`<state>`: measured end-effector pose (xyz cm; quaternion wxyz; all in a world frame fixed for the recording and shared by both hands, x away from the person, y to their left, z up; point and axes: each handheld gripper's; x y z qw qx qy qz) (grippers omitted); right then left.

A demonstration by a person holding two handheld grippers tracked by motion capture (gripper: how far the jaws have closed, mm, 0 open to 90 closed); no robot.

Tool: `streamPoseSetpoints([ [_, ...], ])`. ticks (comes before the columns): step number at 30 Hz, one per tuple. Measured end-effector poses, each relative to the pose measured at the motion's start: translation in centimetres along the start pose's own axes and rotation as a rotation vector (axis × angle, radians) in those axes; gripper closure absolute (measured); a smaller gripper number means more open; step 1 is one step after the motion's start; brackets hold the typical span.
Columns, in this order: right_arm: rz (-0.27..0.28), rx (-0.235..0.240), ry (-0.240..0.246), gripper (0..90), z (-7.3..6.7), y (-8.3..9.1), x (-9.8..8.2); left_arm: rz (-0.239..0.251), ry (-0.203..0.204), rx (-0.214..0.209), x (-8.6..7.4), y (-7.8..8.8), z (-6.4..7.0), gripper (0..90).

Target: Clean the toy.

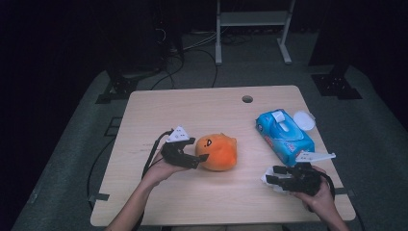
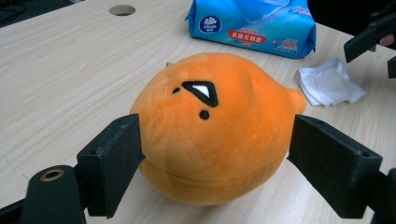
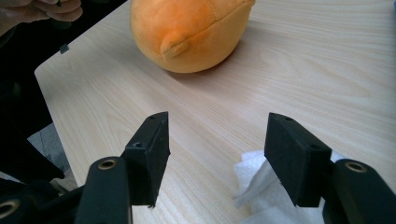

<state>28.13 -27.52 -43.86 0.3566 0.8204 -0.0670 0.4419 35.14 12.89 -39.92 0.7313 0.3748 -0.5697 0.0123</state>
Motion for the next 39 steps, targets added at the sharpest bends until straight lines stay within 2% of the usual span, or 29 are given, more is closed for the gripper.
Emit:
streamPoseSetpoints([
  [39,-0.011,0.002,-0.004,38.4,0.1,-0.3,-0.1,-0.03,0.046,0.009,-3.9,1.7,-0.2,14.0],
])
Point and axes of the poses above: each handheld gripper's, and its own axes: y roughly backward along the jaws, x roughly out of its top, z roughly to its right
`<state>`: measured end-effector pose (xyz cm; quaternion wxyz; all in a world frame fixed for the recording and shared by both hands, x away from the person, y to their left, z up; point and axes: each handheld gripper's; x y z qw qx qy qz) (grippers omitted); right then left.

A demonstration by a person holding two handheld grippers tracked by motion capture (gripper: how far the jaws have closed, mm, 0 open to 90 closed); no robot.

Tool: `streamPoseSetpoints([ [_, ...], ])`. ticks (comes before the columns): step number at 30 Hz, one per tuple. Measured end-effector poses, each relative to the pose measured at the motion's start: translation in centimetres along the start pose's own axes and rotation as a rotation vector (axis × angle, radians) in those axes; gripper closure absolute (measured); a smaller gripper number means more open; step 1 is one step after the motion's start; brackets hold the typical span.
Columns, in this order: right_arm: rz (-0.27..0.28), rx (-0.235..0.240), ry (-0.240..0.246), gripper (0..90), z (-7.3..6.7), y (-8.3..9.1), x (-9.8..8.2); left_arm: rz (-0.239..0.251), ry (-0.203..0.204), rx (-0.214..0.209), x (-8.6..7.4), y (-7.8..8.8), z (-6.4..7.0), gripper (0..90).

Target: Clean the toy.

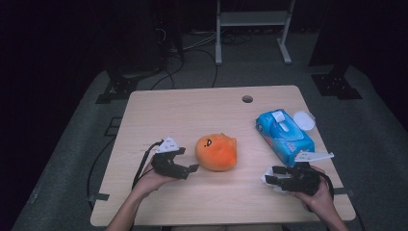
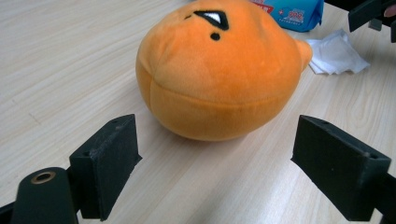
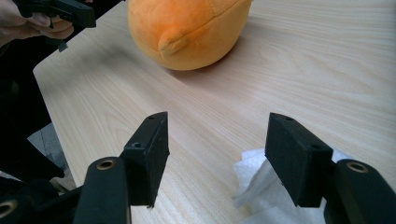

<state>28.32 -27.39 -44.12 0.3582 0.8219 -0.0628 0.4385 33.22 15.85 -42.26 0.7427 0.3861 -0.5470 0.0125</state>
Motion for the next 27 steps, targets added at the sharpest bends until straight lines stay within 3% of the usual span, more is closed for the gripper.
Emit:
streamPoseSetpoints([
  [27,-0.001,0.001,0.0,38.0,0.0,-0.1,0.0,-0.035,0.04,0.011,-3.0,0.8,-0.4,12.5],
])
Point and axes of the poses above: each handheld gripper's, and its own axes: y roughly backward along the jaws, x roughly out of its top, z roughly to its right
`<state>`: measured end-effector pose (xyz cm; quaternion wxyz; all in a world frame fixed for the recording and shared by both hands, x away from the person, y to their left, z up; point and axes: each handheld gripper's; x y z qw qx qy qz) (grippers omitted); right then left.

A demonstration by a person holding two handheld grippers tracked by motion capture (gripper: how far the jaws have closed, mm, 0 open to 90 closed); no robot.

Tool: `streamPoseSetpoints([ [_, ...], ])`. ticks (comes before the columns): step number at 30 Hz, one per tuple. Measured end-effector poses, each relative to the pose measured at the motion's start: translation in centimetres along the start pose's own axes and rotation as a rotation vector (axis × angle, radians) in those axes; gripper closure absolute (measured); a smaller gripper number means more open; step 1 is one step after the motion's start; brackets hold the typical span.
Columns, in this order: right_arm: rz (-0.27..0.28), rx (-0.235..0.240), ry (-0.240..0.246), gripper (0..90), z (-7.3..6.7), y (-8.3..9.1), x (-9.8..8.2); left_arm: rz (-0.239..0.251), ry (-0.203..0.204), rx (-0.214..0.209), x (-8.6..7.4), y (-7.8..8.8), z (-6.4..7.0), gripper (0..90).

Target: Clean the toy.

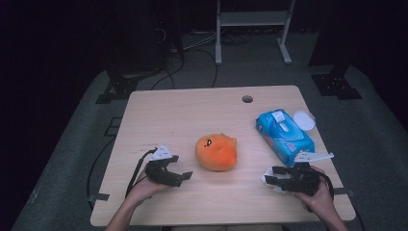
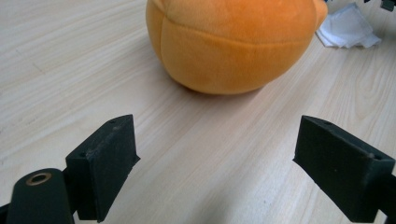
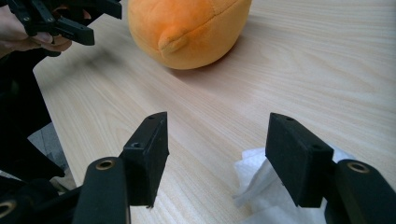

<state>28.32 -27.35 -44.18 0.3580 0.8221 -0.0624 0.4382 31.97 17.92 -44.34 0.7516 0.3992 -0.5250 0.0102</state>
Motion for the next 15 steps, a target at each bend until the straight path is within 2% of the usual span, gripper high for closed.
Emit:
streamPoseSetpoints([
  [8,-0.003,-0.001,0.0,38.0,-0.1,0.0,0.0,0.005,0.02,-0.002,-1.0,0.2,0.0,11.3],
  [15,0.001,-0.002,0.0,37.9,0.0,0.0,0.0,0.006,0.014,0.0,-1.5,0.0,0.4,10.1],
])
Point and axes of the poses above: each handheld gripper's, and its own axes: y roughly backward along the jaws, x roughly out of its top, z roughly to its right
